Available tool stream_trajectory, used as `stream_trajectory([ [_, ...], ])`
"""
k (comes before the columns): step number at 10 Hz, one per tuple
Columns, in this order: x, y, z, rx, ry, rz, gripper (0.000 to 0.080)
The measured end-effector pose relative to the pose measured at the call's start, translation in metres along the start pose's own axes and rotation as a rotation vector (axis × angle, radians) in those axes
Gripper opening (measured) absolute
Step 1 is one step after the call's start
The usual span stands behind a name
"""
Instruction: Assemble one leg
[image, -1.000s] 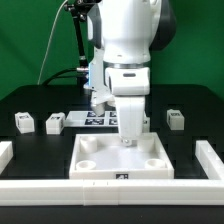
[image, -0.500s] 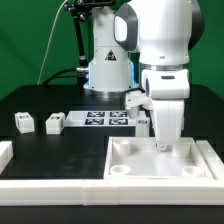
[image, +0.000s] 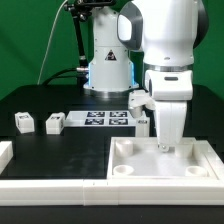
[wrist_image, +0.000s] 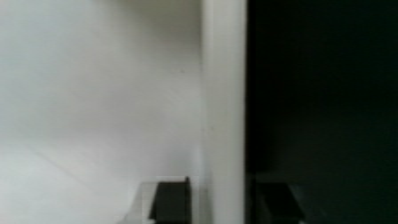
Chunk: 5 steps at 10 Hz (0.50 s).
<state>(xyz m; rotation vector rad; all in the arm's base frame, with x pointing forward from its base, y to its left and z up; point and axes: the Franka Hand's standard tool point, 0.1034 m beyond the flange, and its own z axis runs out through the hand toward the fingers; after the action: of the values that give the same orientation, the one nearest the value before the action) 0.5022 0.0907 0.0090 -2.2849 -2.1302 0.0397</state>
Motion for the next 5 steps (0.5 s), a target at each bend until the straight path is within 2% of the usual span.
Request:
stream_trajectory([
  [1,-0.0001,0.0000,0.0000,0.000,0.000,0.000,0.0277],
  [2,-0.0002,0.0000,0.0000,0.000,0.000,0.000,0.0277],
  [3,-0.0002,0.0000,0.0001,0.000,0.000,0.000,0.0483],
  [4,-0.0003,0.0000,0.0001,0.000,0.000,0.000,0.0593],
  [5,-0.0003,0.0000,0.0001,0.000,0.000,0.000,0.0632],
])
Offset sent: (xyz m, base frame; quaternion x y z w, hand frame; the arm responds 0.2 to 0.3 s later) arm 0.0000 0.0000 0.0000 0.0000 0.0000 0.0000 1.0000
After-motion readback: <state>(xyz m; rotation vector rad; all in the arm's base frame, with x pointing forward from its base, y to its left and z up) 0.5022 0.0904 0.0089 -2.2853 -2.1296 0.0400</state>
